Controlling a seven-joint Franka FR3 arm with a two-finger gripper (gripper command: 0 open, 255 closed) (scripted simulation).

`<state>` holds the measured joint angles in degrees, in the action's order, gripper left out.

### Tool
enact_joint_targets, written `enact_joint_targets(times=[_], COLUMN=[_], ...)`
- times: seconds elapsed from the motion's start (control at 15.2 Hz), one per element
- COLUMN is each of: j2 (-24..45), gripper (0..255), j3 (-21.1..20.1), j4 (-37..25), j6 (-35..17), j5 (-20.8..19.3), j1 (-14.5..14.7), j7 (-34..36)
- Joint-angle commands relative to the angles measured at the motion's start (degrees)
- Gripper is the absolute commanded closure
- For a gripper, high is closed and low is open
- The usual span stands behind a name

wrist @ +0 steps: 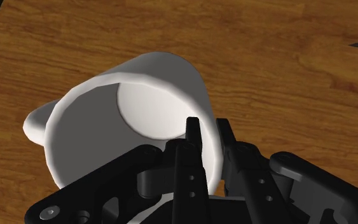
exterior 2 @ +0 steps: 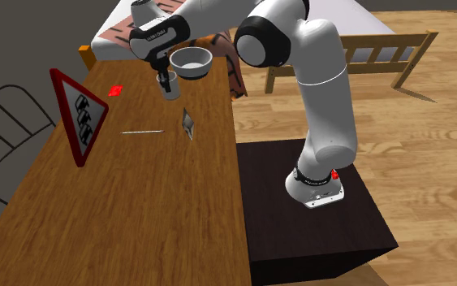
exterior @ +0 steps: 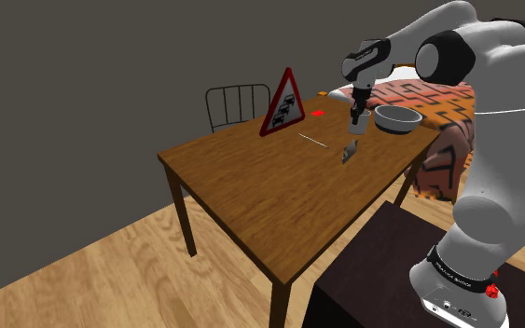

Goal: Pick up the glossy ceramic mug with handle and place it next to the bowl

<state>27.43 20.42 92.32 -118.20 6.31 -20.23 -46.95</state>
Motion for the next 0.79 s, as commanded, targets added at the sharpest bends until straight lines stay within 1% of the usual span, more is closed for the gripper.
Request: enact_joint_targets(times=[0.0,0.46,0.53,0.73], j2=[0.2,0.2,0.2,0.2], gripper=[255,255,0,0], j3=[0.0,-0.1,-0.1,0.0], j4=[0.3,0.3,0.3,0.3], j6=[-0.6,-0.6,-0.6,-0.6], j5=[0.1,0.1,0.1,0.1], j1=[0.0,0.0,0.0,0.0], j7=[0.0,0.0,0.0,0.0])
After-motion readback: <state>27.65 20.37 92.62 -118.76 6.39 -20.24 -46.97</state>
